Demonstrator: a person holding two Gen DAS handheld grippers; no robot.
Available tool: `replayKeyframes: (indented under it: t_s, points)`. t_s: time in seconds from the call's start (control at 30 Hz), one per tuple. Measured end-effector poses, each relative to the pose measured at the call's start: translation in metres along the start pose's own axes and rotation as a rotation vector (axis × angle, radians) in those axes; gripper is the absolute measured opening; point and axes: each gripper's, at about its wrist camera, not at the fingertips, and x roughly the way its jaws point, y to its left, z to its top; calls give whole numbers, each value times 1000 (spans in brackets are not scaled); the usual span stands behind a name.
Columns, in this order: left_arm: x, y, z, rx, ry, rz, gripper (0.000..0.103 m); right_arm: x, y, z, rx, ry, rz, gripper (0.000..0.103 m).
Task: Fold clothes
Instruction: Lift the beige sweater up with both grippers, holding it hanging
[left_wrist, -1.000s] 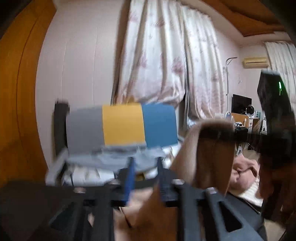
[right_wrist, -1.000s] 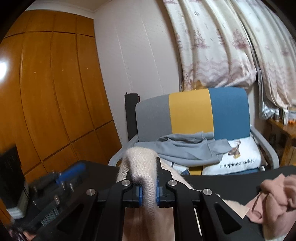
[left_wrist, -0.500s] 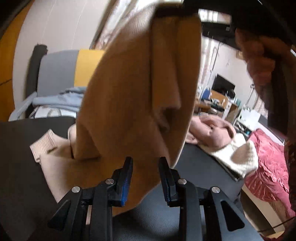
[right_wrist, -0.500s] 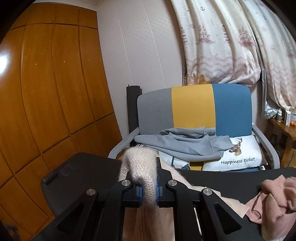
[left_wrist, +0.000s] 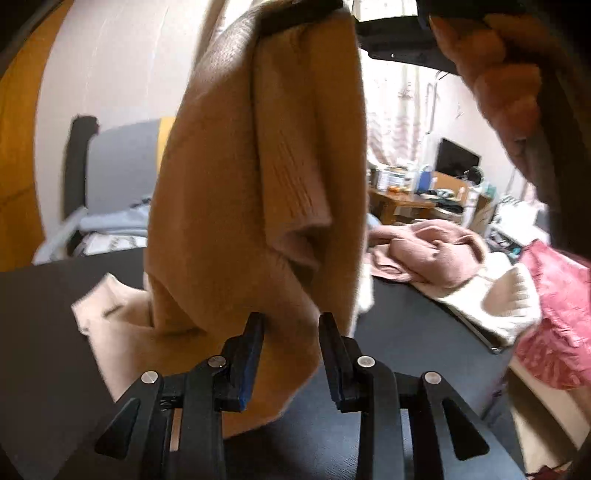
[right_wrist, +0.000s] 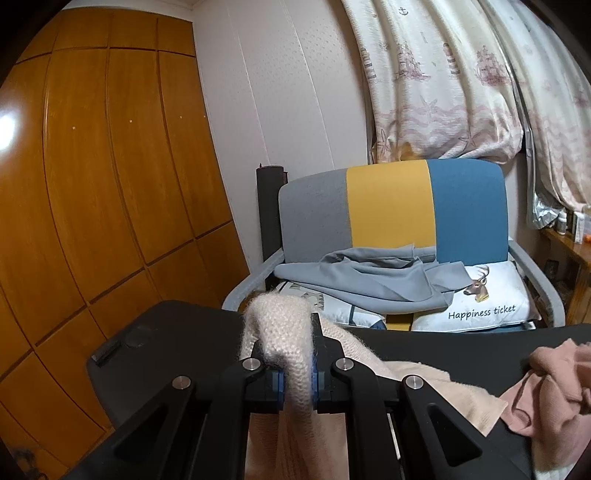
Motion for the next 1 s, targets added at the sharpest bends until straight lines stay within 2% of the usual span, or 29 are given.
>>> replayKeyframes:
  t_s: [0.17, 0.3, 0.4, 0.43, 0.47, 0.63, 0.83, 1.0]
  points:
    - [10, 23, 10, -145, -7, 137, 31, -6, 5, -7, -6, -2, 16, 10]
    - [13, 34, 14, -133, -49, 253, 31, -11, 10, -12, -5, -7, 37, 10]
    - [15, 58, 16, -194, -34, 199, 29, -16, 11, -14, -1, -22, 35, 10]
    - [15, 69, 18, -240, -25, 167, 14, -17, 11, -15, 0, -26, 33, 10]
    - [15, 78, 19, -271, -21, 158, 9, -17, 10, -15, 1, -28, 30, 10]
    - [-3, 97, 39, -245, -76, 227, 7, -20, 6, -12, 4, -36, 26, 10]
    - [-49, 115, 80, -237, -238, 283, 7, -32, 11, 3, -38, -90, 12, 10]
    - [-89, 128, 121, -233, -375, 305, 6, -48, 25, 40, -94, -157, 37, 10]
